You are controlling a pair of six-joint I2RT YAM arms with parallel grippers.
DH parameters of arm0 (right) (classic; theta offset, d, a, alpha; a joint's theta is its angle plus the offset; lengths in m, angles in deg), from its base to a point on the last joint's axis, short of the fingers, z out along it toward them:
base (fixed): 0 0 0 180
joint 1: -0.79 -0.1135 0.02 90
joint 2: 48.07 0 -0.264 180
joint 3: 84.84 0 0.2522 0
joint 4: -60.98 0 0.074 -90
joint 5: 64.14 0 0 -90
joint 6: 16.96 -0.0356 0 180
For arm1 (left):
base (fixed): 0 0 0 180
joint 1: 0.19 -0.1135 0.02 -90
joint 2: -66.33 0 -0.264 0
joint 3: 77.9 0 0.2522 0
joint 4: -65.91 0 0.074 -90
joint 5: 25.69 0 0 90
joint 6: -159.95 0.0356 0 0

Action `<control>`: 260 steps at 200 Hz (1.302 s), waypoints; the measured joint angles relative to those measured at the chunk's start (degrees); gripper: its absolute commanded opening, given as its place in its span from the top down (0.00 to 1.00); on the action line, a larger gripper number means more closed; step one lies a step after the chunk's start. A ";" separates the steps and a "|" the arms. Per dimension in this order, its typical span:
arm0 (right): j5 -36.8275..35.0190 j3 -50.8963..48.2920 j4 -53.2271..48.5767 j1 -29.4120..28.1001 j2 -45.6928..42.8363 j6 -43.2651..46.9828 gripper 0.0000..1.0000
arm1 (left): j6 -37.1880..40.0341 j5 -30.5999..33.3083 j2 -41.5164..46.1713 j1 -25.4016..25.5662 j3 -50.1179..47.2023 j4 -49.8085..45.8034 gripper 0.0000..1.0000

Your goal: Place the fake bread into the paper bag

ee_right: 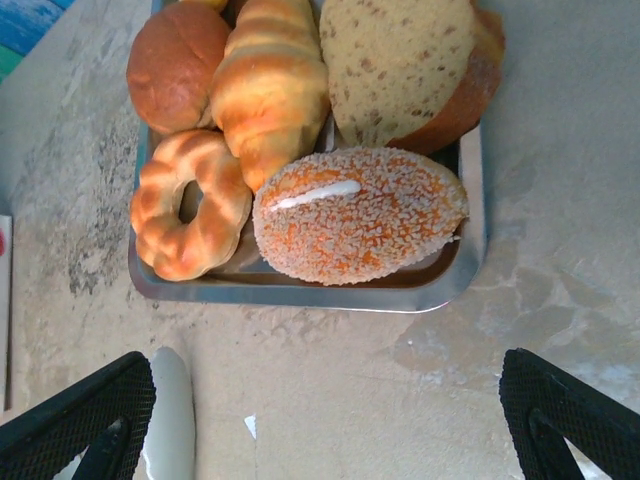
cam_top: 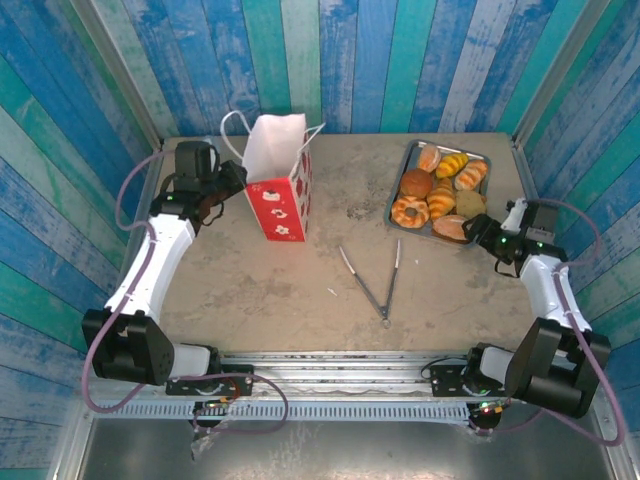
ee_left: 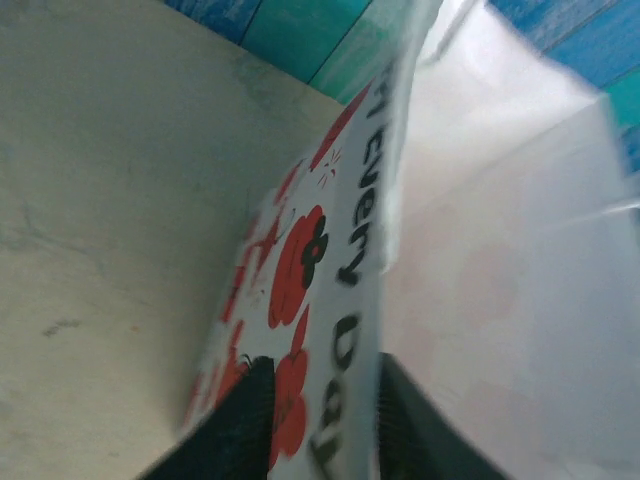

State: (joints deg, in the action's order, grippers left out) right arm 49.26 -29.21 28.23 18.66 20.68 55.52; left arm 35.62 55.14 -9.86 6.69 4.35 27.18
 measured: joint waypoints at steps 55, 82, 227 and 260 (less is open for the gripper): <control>-5.18 4.55 -5.84 -12.07 -0.04 1.97 0.03 | -0.13 -0.13 3.91 0.11 -1.20 2.14 0.18; -9.11 6.73 -9.05 -19.80 -1.03 2.01 0.03 | 0.87 0.92 11.26 0.11 -3.65 4.07 0.07; -26.69 5.95 -16.04 -64.72 10.10 -11.30 0.00 | 3.76 16.68 39.93 0.11 -23.71 8.37 0.06; -27.78 3.54 -14.60 -64.89 10.69 -12.98 0.00 | 3.41 18.49 40.72 0.11 -23.71 8.70 0.06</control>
State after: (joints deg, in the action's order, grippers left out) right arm 21.48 -25.67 13.63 -46.23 31.37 42.54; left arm 39.03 73.63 30.86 6.80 -19.36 35.88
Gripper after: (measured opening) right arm 0.996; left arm 0.942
